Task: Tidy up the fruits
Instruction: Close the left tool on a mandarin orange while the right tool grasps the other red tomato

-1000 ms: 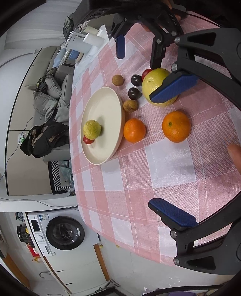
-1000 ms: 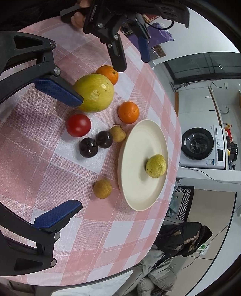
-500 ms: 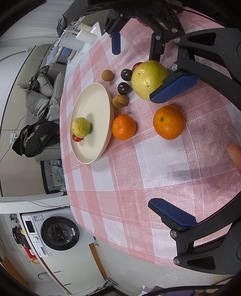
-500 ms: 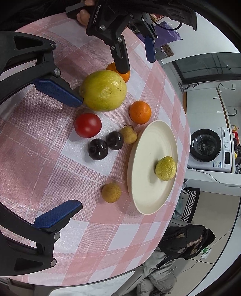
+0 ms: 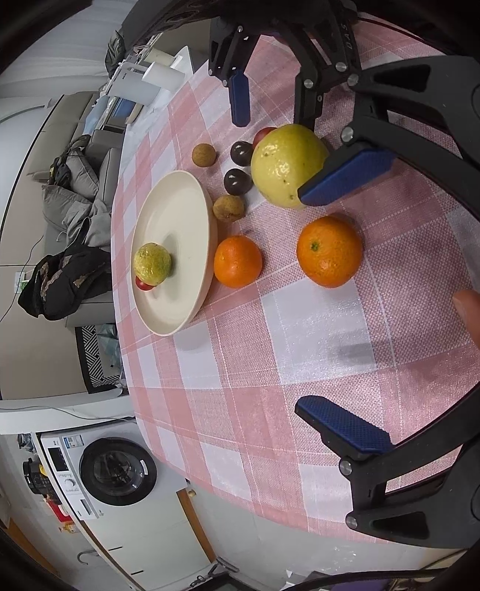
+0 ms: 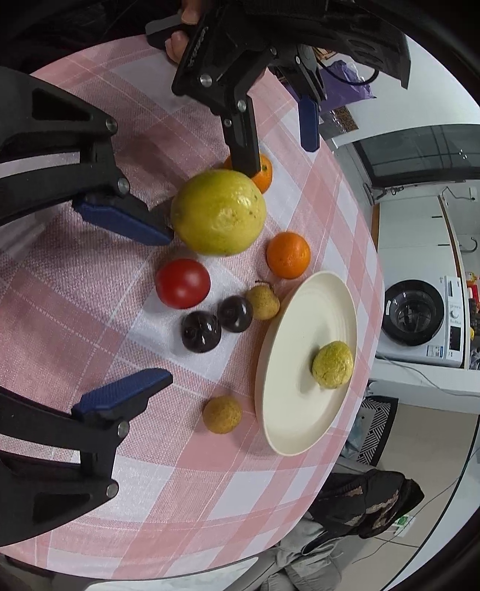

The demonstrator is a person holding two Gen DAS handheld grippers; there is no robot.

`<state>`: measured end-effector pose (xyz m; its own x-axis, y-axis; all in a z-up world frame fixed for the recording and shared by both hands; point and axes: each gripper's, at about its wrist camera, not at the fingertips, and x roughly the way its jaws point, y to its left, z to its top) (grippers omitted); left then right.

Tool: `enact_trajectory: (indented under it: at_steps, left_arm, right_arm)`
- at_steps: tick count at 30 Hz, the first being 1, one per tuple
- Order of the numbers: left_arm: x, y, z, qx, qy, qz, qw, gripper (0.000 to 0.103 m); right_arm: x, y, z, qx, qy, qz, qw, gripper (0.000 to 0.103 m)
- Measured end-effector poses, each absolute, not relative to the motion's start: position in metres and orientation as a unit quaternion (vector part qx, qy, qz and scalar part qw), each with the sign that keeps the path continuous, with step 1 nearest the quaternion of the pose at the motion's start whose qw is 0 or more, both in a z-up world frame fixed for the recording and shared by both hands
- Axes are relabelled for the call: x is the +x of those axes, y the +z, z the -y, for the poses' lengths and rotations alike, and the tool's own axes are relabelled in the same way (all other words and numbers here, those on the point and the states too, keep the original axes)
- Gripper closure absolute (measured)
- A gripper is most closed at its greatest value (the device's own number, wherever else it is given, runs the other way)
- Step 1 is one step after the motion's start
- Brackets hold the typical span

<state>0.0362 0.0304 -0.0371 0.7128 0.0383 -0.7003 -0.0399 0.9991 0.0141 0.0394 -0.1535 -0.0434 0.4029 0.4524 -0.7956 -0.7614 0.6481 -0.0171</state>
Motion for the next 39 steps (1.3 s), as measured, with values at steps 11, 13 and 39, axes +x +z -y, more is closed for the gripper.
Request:
enact_trajectory:
  at_steps: [11,13,39]
  left_arm:
    - [0.041,-0.043,-0.026,0.004,0.017,-0.391,0.92,0.001]
    - [0.041,-0.044,-0.027,0.001,0.017,-0.395,0.919,0.001]
    - [0.043,-0.053,-0.02,-0.014,-0.061,-0.423,0.904,0.066]
  right_arm:
    - [0.035,-0.044,0.15,-0.186,0.393,-0.406,0.804,0.06]
    - [0.037,-0.044,0.149,-0.182,0.394,-0.408,0.803,0.062]
    - [0.043,-0.044,0.145,-0.174,0.398,-0.402,0.806,0.074]
